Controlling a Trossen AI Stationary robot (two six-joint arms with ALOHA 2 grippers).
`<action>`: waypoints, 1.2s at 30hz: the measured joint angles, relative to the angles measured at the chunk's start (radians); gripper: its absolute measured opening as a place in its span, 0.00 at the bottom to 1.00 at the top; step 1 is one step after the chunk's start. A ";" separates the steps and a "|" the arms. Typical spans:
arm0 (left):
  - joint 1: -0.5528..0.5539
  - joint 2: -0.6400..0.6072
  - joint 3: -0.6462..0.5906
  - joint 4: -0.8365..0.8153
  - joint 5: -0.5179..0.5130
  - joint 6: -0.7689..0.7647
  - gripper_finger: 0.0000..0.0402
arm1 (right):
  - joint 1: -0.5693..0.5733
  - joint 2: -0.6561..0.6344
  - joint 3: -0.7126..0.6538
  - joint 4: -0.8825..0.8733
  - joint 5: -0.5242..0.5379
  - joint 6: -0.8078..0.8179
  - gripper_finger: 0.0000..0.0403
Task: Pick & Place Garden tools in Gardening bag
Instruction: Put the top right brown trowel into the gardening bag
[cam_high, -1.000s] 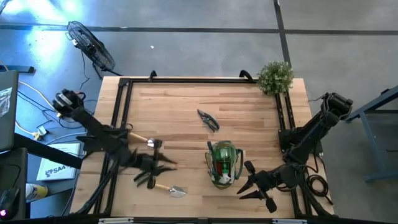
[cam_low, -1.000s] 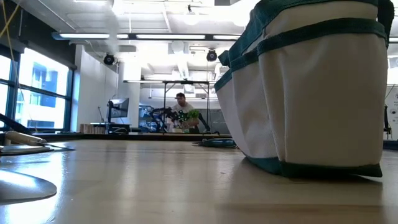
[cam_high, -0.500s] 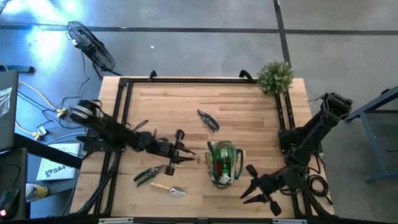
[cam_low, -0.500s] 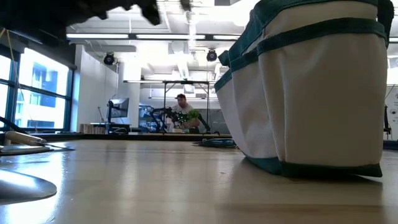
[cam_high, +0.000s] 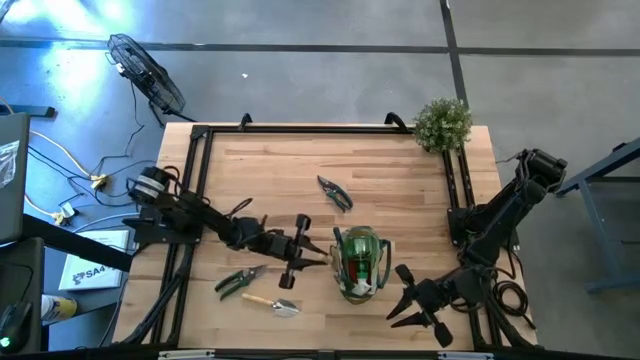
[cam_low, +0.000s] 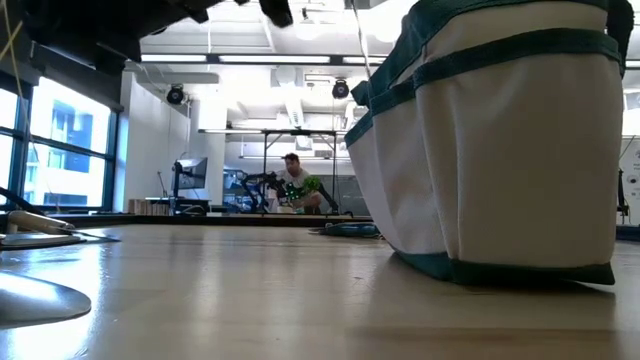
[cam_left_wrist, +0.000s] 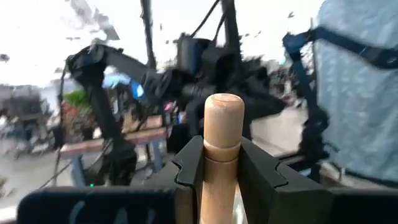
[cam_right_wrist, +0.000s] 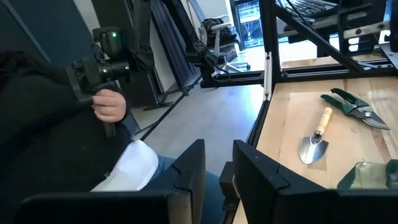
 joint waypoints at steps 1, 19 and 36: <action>0.009 0.000 0.000 -0.020 -0.006 -0.011 0.16 | -0.003 0.000 0.000 0.000 0.000 0.000 0.18; 0.111 0.059 0.000 -0.065 0.075 -0.187 0.16 | -0.003 0.000 0.000 -0.003 0.000 -0.001 0.18; 0.111 0.186 0.142 -0.187 0.103 -0.197 0.36 | -0.003 0.000 0.000 -0.004 0.000 0.003 0.18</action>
